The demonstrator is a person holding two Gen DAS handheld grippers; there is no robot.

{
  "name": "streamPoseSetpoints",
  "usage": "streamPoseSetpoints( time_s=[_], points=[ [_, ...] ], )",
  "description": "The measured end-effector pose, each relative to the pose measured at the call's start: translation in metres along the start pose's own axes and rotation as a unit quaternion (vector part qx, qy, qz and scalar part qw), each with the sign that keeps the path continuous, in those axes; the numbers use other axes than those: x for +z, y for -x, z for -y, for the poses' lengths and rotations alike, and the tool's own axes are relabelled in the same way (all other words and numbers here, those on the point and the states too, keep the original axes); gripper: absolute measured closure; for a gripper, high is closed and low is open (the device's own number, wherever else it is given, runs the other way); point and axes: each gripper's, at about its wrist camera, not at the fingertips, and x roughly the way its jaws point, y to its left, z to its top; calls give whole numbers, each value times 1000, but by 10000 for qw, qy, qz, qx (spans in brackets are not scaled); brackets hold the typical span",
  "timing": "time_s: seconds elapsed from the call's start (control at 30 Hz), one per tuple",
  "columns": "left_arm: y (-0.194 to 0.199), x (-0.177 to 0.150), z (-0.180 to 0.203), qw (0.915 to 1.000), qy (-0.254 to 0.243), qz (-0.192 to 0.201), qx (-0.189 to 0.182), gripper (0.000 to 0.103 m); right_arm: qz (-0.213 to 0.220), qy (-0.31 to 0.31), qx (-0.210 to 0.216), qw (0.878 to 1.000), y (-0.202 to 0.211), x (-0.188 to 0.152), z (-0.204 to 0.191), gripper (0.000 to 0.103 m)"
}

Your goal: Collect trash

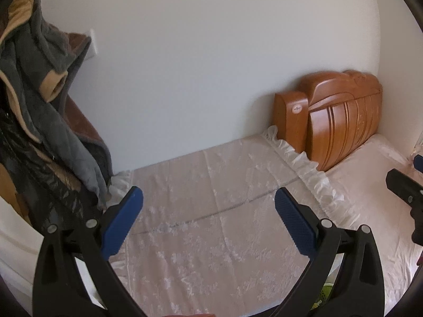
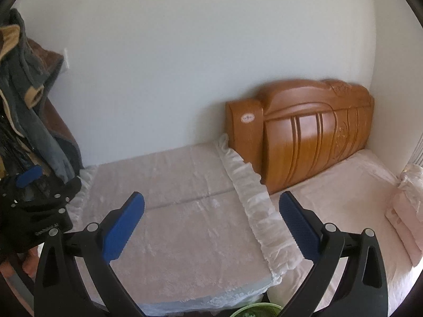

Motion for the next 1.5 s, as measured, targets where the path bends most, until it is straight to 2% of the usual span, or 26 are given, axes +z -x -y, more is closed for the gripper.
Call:
streamPoseSetpoints(
  time_s=[0.17,0.6,1.5],
  points=[
    [-2,-4,0,10000,-23,-65,-33,8,-134,-74,-12,9999,-8,-7,0,2],
    [-6,-3,9,9996,-89,-191,-194,8,-102,-197,-74,9997,-2,-10,6,2],
    [2,-4,13,9993,-146,-164,-308,8,-89,-137,-105,9998,5,-12,4,2]
  ],
)
